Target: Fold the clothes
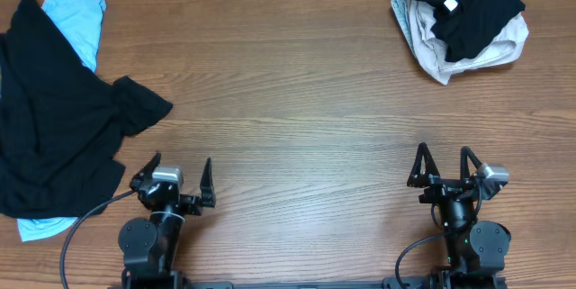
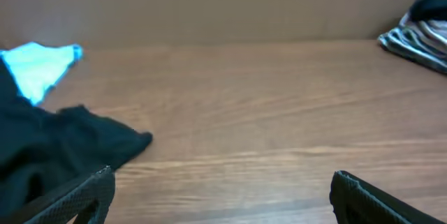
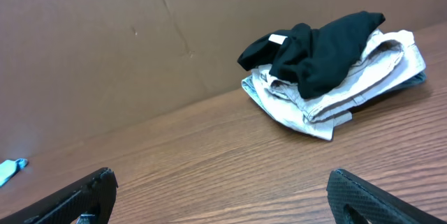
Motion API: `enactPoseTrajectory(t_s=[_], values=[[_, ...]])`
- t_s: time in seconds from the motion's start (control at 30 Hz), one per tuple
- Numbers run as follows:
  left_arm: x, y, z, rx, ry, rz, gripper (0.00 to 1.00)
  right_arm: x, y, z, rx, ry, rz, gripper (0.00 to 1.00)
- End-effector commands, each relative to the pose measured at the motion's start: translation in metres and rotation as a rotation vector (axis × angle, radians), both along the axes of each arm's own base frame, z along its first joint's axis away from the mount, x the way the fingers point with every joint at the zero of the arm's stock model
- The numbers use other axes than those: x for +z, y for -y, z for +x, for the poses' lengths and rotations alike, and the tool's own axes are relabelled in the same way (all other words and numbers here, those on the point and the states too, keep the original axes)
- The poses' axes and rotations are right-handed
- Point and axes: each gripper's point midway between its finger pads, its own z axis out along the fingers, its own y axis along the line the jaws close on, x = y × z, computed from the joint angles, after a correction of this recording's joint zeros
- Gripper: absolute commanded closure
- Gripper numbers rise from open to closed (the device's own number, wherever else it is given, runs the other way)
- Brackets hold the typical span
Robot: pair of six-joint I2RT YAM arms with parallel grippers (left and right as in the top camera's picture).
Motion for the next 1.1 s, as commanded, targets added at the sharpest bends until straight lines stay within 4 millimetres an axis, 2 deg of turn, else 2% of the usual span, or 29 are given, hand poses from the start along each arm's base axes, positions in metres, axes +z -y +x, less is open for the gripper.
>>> enactPoseTrajectory(t_s=[0.0, 0.13, 1.07], values=[[0.011, -0.007, -0.001, 0.034, 0.054, 0.025, 0.00, -0.001, -0.002, 0.000, 0.010, 0.006, 0.001, 0.00], [0.024, -0.007, -0.003, 0.034, 0.113, 0.029, 0.00, -0.001, -0.002, 0.000, 0.010, 0.006, 0.001, 0.00], [0.022, -0.007, -0.003, 0.034, 0.105, 0.029, 0.00, -0.001, -0.002, 0.000, 0.010, 0.006, 0.001, 0.00]])
